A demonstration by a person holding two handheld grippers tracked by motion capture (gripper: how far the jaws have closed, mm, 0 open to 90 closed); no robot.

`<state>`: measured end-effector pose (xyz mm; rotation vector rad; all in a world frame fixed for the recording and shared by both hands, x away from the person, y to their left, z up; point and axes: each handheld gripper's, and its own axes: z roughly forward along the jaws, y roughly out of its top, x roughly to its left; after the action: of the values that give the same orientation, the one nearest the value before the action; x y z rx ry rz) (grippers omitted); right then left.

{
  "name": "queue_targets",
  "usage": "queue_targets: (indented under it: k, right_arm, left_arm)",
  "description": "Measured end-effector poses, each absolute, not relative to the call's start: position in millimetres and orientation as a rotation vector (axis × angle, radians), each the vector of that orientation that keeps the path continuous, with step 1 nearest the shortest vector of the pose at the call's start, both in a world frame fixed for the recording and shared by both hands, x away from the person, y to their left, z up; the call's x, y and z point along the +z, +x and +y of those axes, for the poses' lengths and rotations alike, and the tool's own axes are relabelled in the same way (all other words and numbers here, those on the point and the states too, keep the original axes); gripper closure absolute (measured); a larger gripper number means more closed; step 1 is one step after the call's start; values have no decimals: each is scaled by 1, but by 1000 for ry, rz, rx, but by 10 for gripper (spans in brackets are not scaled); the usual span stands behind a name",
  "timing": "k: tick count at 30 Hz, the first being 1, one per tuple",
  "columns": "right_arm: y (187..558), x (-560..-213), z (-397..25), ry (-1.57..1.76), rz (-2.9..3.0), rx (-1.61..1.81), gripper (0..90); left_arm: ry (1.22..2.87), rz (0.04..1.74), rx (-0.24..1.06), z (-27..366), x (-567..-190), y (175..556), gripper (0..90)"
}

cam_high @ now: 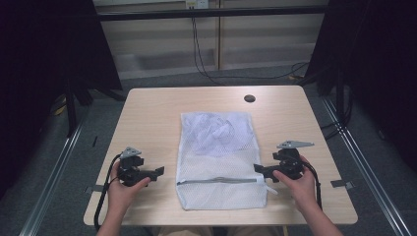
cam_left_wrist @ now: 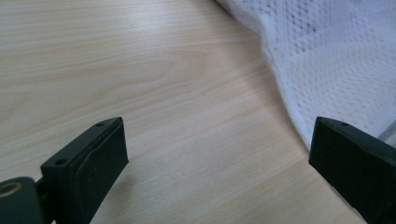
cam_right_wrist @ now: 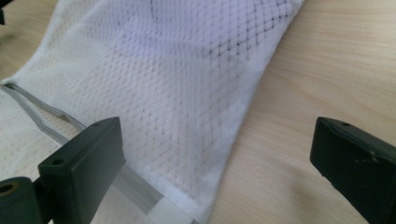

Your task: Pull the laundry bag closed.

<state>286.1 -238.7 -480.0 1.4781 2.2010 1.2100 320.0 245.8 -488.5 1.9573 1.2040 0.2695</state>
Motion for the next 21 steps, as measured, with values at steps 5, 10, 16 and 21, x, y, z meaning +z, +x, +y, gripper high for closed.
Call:
queue_targets:
  k: [5, 10, 16, 21]
  right_arm:
    - [289, -478, -232, 1472, 2212, 1260, 17]
    - [286, -474, -219, 1461, 2243, 1243, 31]
    - [280, -468, -206, 1422, 2254, 1234, 56]
    - [279, -465, -197, 1403, 2280, 1235, 66]
  left_arm:
    - [1938, 1205, 236, 247, -485, 319, 41]
    - [1907, 1219, 217, 250, -482, 320, 46]
    - [1906, 1220, 188, 247, -482, 317, 46]
    - [1924, 1203, 174, 244, -480, 316, 46]
